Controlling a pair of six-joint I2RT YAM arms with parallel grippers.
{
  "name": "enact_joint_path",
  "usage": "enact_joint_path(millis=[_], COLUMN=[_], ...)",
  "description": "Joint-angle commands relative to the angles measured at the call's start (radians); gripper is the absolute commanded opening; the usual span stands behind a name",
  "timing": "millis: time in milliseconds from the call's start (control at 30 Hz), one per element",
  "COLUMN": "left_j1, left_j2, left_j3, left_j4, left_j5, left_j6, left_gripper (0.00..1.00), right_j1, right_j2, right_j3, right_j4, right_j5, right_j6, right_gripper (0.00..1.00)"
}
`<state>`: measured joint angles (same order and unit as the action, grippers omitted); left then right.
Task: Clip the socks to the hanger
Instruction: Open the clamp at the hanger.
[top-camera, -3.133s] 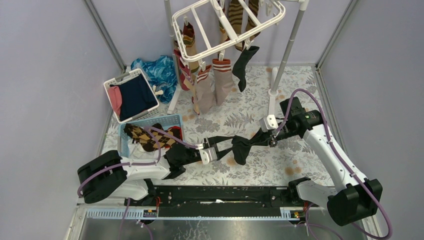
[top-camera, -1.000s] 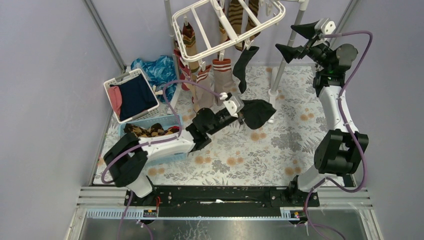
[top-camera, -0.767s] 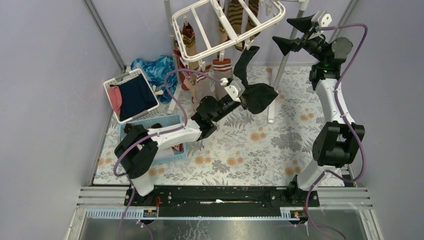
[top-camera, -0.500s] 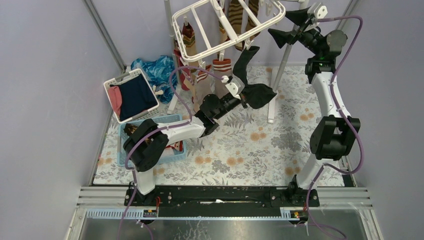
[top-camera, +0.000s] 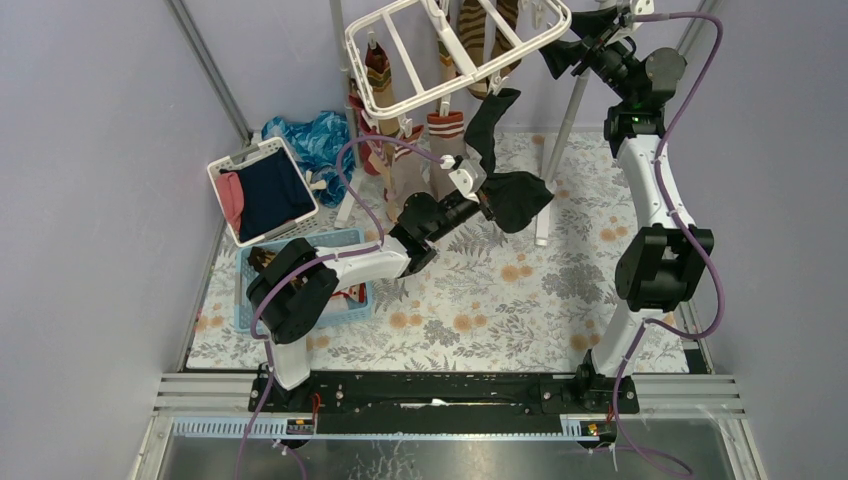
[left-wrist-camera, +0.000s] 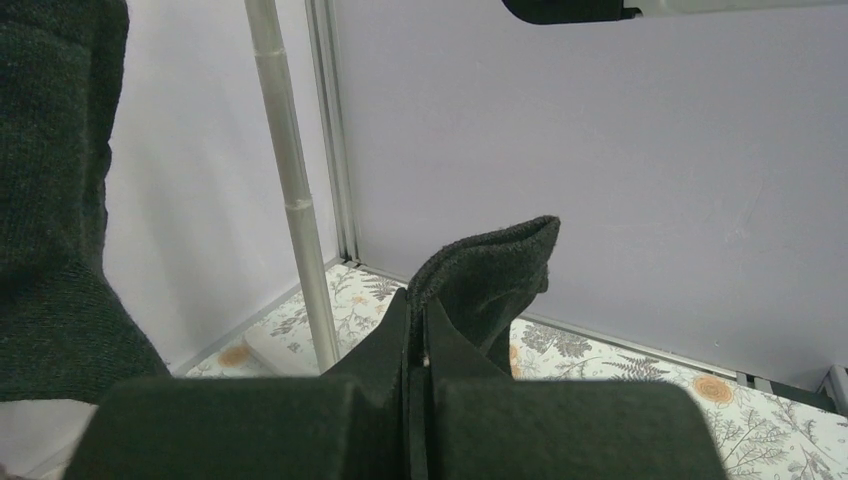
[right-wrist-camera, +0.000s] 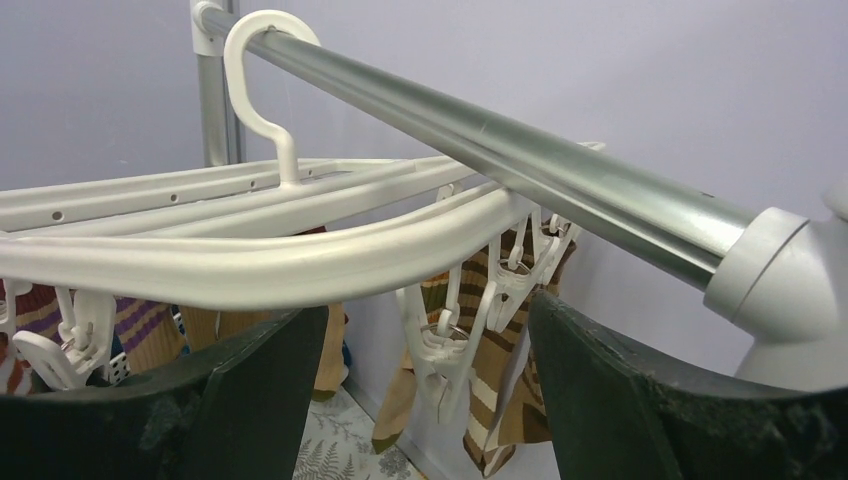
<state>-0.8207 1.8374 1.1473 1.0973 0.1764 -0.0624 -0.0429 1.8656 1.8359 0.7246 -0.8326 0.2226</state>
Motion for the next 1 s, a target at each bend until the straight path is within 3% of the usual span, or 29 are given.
enact_joint_path(millis=[0,267,500,800,967], left_j1=[0.006,0.011,0.013,0.015,0.017], left_j2=[-0.015,-0.013,-0.009,0.000,0.001], left_j3=[-0.014,-0.024,-0.024,-0.019,-0.021], left_j4=[0.083,0.100,0.108,0.112,0.114], left_j5=[0.013,0.021,0.028,0.038,0.044], left_j6=[-0.020,-0.041,-0.055,-0.070,-0.075], left_gripper=[0.00,0.00,0.00,0.00,0.00], right_j1=[0.021,0.038,0.038,0.061,0.067], right_j2=[0.001,0.008,0.019,0.038,0.043], right_j3=[0.039,0.054,0.066,0.097,0.113], right_j4=[0.007,-0.022,-0.007,0.004,0.003], right_j5=[0.055,0.158,0.184,0.229,0.227], right_j6=[0.013,-0.027,-0.029,-0.006,0.002], right_gripper=[0.80,0.79,0.69,0.65,0.52])
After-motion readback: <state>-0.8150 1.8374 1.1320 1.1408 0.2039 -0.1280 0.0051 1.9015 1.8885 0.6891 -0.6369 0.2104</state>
